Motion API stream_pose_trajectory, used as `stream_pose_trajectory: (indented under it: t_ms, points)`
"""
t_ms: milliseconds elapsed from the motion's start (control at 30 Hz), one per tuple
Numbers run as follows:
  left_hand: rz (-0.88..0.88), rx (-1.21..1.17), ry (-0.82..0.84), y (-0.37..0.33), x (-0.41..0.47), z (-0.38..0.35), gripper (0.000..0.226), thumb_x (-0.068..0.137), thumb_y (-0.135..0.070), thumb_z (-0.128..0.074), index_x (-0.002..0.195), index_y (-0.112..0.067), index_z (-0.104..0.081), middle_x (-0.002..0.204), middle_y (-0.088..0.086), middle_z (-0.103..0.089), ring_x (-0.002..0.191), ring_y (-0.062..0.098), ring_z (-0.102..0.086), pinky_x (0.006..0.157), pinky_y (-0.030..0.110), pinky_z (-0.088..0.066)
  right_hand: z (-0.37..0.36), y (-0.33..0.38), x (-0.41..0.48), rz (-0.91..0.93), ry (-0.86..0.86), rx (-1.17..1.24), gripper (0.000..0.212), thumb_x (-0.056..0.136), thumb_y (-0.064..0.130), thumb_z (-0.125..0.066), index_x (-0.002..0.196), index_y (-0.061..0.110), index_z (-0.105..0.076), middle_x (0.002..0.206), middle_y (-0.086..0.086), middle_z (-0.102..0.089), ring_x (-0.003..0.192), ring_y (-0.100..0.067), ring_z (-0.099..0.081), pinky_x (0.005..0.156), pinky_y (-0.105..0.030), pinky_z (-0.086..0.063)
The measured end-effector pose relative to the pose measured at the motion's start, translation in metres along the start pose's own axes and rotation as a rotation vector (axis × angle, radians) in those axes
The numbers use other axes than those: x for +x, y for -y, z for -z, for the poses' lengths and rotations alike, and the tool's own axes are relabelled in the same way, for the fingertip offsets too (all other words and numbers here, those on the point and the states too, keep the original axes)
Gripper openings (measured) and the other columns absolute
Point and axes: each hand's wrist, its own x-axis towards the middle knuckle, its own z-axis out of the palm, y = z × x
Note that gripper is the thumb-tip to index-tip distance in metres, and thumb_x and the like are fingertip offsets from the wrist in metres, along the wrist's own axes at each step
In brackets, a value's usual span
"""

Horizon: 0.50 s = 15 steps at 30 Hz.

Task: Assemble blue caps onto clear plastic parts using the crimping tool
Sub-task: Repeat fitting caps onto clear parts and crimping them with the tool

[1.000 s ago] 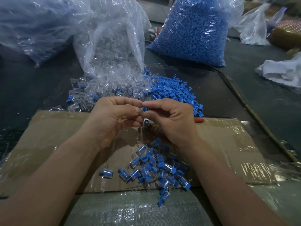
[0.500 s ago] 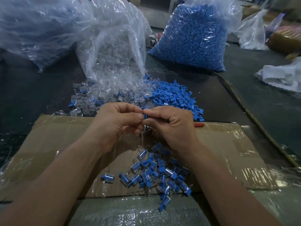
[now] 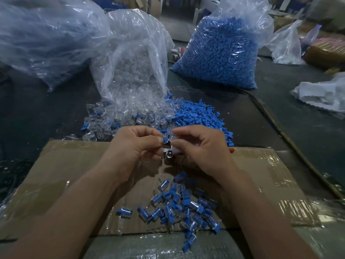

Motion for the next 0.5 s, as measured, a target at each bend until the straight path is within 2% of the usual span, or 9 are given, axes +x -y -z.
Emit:
stream_pose_trajectory:
  t_ms: [100,167,267,333,400,500]
  points:
    - [0.006,-0.037,-0.017,-0.001,0.001,-0.001,0.008,0.068,0.009,-0.06,0.07,0.002,-0.058,0.049,0.009,-0.057,0.041,0.013,-0.055,0.041,0.018,-0.048,0.018,-0.006,0.003,-0.169,-0.022,-0.015,0.022,0.075,0.02,-0.07,0.088,0.037,-0.063,0.076,0.023,-0.061,0.076,0.008,-0.06,0.068,-0.004,-0.045]
    - [-0.005,-0.025,-0.025,-0.001,0.002,0.0,0.011,0.074,0.012,-0.057,0.07,0.002,-0.058,0.048,0.008,-0.058,0.042,0.012,-0.055,0.041,0.017,-0.048,0.03,-0.01,0.004,-0.243,0.008,-0.05,0.021,0.075,0.02,-0.072,0.079,0.038,-0.061,0.073,0.021,-0.062,0.071,0.01,-0.059,0.063,-0.003,-0.043]
    - [-0.028,-0.013,-0.029,0.0,0.002,0.0,0.013,0.075,0.013,-0.056,0.069,0.001,-0.058,0.049,0.007,-0.058,0.042,0.012,-0.056,0.042,0.017,-0.048,0.043,-0.012,0.005,-0.336,0.2,-0.21,0.022,0.07,0.033,-0.075,0.083,0.04,-0.059,0.082,0.025,-0.057,0.076,0.012,-0.054,0.06,-0.006,-0.04]
    - [-0.035,-0.014,-0.03,0.0,0.003,0.0,0.014,0.075,0.013,-0.056,0.068,0.0,-0.058,0.048,0.006,-0.058,0.042,0.012,-0.056,0.041,0.017,-0.048,0.046,-0.013,0.005,-0.423,0.411,-0.352,0.04,0.064,0.044,-0.076,0.097,0.042,-0.053,0.093,0.028,-0.045,0.086,0.006,-0.046,0.069,-0.014,-0.036]
    - [-0.038,-0.024,-0.032,0.0,0.003,0.0,0.015,0.075,0.013,-0.056,0.068,0.0,-0.058,0.048,0.006,-0.058,0.042,0.012,-0.056,0.041,0.017,-0.047,0.044,-0.014,0.005,-0.462,0.57,-0.493,0.064,0.058,0.05,-0.078,0.112,0.04,-0.046,0.098,0.024,-0.039,0.095,-0.002,-0.04,0.082,-0.026,-0.037]
    - [-0.032,-0.035,-0.026,0.001,0.004,0.001,0.013,0.075,0.012,-0.057,0.069,0.0,-0.058,0.049,0.005,-0.058,0.043,0.011,-0.057,0.042,0.017,-0.049,0.038,-0.013,0.004,-0.437,0.613,-0.61,0.079,0.054,0.053,-0.079,0.121,0.036,-0.041,0.104,0.016,-0.036,0.103,-0.009,-0.035,0.089,-0.032,-0.036]
